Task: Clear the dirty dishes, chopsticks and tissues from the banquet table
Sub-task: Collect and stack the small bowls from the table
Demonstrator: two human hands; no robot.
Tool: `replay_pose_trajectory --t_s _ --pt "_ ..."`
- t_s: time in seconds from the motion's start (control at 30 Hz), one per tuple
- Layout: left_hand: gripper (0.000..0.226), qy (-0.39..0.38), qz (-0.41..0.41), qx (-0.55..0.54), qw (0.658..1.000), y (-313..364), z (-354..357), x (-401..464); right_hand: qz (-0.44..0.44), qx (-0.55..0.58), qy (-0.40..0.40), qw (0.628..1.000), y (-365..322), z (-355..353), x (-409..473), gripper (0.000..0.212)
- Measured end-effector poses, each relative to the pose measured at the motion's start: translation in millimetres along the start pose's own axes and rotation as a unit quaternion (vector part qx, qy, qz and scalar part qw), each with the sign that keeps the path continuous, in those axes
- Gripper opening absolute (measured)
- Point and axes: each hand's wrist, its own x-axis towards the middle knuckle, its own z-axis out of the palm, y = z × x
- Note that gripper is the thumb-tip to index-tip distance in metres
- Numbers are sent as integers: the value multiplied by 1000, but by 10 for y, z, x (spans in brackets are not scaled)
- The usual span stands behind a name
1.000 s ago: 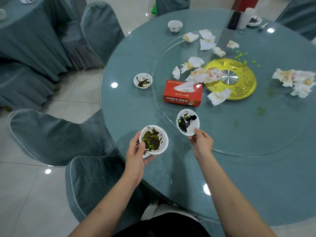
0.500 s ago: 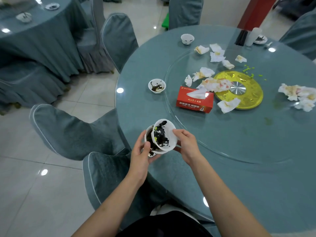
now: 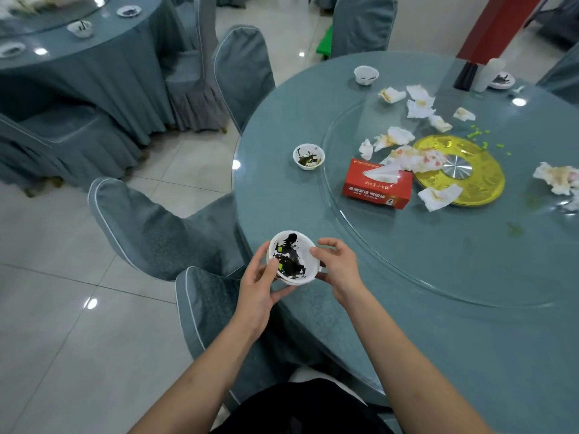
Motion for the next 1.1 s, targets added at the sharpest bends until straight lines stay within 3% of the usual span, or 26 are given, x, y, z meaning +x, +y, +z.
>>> replay_pose_trajectory --t_s 0.33,0.5,0.63,0.8,1.1 --pt "33 43 12 -8 999 -5 -171 -60 29 11 -25 999 172 50 122 22" --pt "33 68 18 -18 997 -7 -249 -86 58 -8 98 993 488 -132 392 9" --pt "34 75 25 -16 997 -16 -319 -126 90 -62 153 982 768 -258 577 12" --pt "37 104 29 -20 994 13 -343 -174 139 -46 119 982 907 -235 649 16" --pt "35 147 39 -38 988 -42 -449 -372 148 -14 114 982 988 -151 736 13"
